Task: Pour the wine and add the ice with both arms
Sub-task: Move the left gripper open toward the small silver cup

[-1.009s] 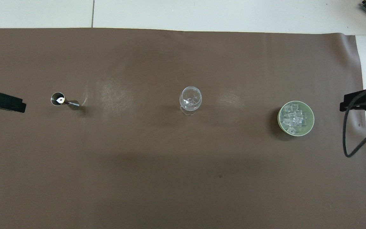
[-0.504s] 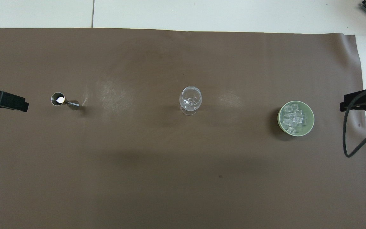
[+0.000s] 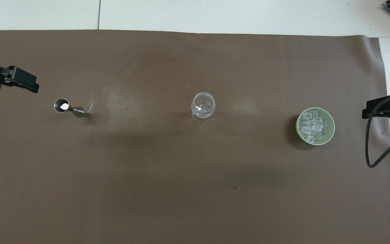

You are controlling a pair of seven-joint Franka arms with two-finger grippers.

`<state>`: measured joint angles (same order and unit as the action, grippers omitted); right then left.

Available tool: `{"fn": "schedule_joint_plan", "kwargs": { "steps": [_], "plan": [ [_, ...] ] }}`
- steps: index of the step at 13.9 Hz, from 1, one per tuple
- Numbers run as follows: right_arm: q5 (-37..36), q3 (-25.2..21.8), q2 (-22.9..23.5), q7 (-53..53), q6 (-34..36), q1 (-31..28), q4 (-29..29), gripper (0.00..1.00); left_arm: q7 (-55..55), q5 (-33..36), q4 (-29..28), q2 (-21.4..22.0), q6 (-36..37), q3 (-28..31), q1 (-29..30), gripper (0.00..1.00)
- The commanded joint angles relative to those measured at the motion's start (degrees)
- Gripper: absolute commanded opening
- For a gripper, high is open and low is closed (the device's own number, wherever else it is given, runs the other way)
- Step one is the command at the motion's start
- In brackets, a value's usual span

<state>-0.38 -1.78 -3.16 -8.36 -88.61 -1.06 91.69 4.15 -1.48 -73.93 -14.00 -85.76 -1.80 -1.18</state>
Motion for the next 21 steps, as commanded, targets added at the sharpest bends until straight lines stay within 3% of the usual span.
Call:
{"fn": "schedule_joint_plan", "kwargs": {
  "steps": [1, 12, 16, 21],
  "plan": [
    [-0.41, 0.11, -1.24, 1.60, 0.10, 0.00, 1.38, 1.00, -3.97, -1.41, 3.88, -3.14, 0.77, 0.48, 0.04, 1.00],
    [-0.41, 0.11, -1.24, 1.60, 0.10, 0.00, 1.38, 1.00, -23.72, -8.88, 3.70, -7.18, 0.77, 4.26, 0.21, 1.00],
    [-0.41, 0.11, -1.24, 1.60, 0.10, 0.00, 1.38, 1.00, -35.58, -18.00, 1.17, -7.10, 0.16, 5.14, 2.66, 1.00],
    [-0.41, 0.11, -1.24, 1.60, 0.10, 0.00, 1.38, 1.00, -44.92, -23.29, 0.19, -7.88, 0.68, 5.66, 4.87, 1.00]
  ]
}}
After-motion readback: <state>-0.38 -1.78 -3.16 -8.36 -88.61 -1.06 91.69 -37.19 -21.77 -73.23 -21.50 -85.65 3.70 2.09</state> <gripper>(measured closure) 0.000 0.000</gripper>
